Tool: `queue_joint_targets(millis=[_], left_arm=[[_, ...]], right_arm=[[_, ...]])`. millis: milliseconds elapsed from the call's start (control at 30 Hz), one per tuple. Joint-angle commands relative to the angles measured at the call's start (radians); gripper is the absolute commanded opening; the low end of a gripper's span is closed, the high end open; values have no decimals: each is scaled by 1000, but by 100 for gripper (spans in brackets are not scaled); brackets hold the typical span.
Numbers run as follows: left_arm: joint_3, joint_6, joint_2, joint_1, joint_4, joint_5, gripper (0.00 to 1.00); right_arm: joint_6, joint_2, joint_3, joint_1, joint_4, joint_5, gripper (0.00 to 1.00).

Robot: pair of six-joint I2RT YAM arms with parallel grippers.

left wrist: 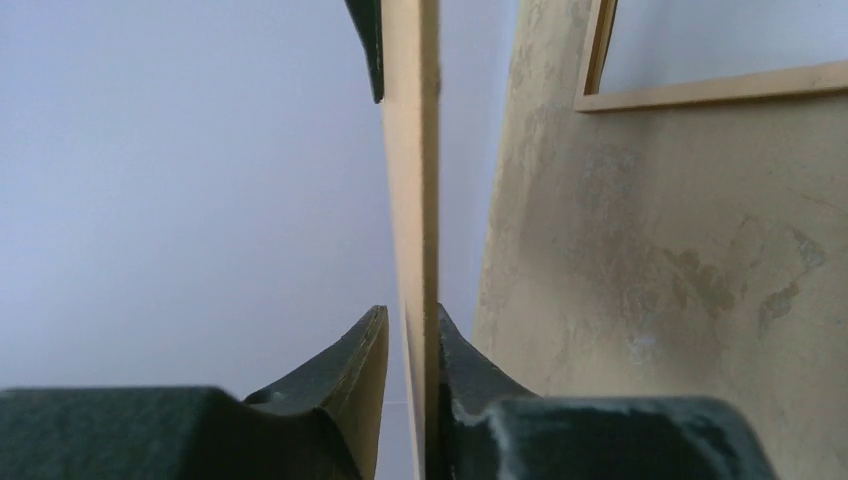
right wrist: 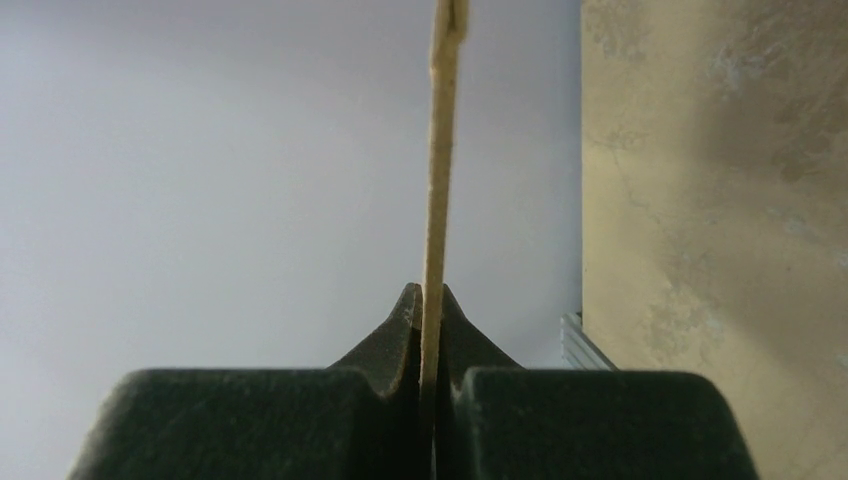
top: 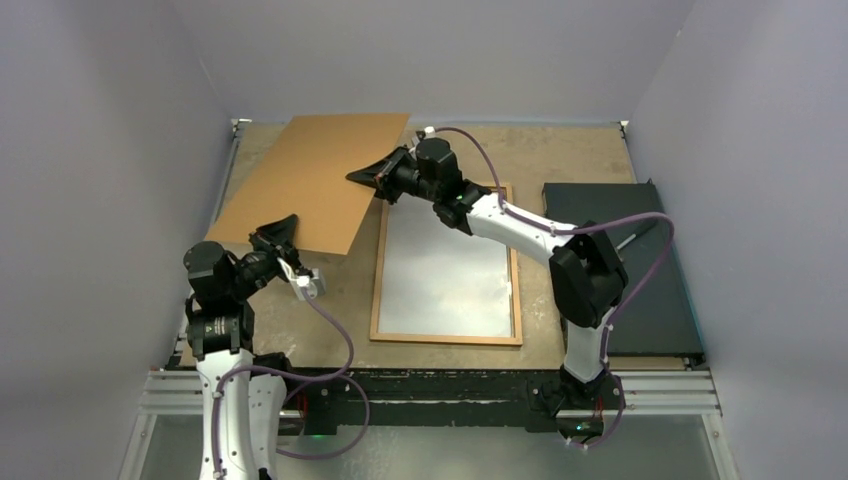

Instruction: Put the photo into the frame

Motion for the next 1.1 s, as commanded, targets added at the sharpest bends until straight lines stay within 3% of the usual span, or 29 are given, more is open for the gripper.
queue_joint_targets(millis=[0, 33, 133, 300, 433, 567, 667, 733, 800, 867, 1067], left_arm=[[3, 93, -2, -6, 14, 65, 8], [1, 100, -6, -6, 19, 62, 0], [-4, 77, -8, -7, 55, 32, 0], [-9, 46, -4, -6, 116, 12, 0], [-1, 59, 5, -6, 120, 21, 0], [22, 77, 22, -6, 93, 14, 0], [48, 84, 38, -6, 64, 10, 0], [60, 87, 46, -6, 52, 14, 0], [79, 105, 58, -7, 23, 28, 0], [104, 149, 72, -6, -35, 49, 0], [190, 274, 107, -6, -226, 104, 0]], right_arm=[[-4, 0, 47, 39, 144, -49, 0], [-16, 5, 53, 42, 141, -63, 0], [-92, -16, 36, 43, 94, -89, 18], [-303, -86, -13, 33, -11, -173, 65], [-514, -129, -4, 5, -109, -242, 97], [-750, -160, 29, -50, -234, -363, 99], [-1055, -196, 88, -55, -429, -426, 99], [-1311, -260, 79, -43, -515, -319, 99], [-1478, -372, -58, -11, -439, -129, 99], [-1613, -450, -195, -9, -351, -96, 99], [-2015, -480, -246, -8, -286, -6, 99]])
